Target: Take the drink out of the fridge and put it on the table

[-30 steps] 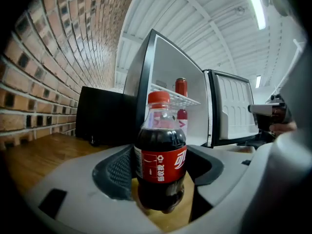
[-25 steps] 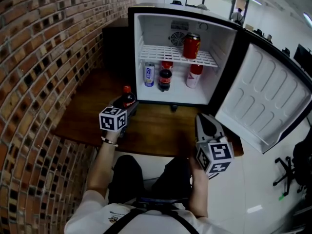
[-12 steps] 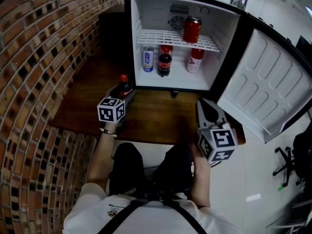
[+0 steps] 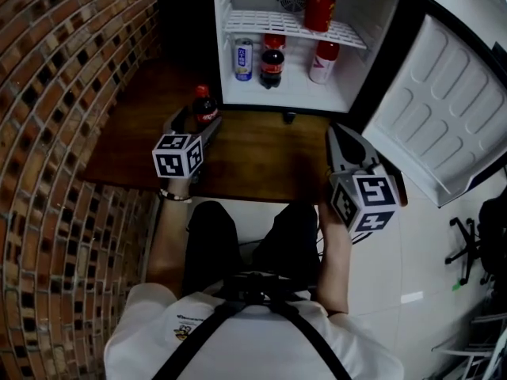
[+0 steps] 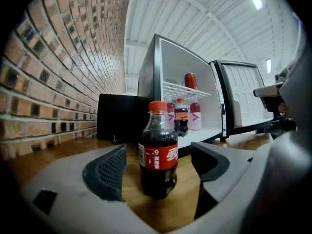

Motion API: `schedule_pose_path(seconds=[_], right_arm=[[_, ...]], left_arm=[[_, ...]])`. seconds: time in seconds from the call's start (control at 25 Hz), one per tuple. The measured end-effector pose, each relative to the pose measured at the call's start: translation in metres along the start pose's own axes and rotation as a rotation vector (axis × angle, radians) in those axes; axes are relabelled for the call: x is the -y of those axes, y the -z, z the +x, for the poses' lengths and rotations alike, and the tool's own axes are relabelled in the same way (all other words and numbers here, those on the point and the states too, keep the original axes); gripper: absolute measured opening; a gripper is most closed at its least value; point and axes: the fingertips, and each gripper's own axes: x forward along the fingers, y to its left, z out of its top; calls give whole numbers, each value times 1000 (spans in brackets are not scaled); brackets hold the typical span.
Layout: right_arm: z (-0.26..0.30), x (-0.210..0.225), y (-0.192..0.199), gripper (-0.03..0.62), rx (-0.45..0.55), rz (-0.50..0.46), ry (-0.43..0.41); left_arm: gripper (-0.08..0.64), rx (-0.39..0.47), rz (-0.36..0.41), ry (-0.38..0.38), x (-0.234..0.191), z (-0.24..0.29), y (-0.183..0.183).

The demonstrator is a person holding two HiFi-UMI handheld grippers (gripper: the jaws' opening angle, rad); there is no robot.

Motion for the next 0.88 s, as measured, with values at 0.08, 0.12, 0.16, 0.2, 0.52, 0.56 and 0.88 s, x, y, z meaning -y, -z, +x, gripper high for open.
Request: schedule_pose_path(seconds=[0.08,0.12,0.16,0.2,0.52,0.56,0.88], right_arm=[[3,2,2,17,-6,3,3],[3,2,3,17,-5,4,5],[3,3,3,17,-3,5,8],[2,4,4,17,-1,5,11],[-2,6,-4,17,20,-10,34],[-2,6,-4,17,19,-11,36],[-3,7,3,17,-6,-7,37]], left_arm=[[413,12,10,-27,5,-24,-8],[408,36,9,-34,9,-36,-15],[381,67,10,-35,15,-48,-24],[333,100,17,-26,23,-58,-32],[0,113,75,194,110,-59,-50],[0,96,69,218,120,-54,-45],[0,48,10,314,164,-34,-27]])
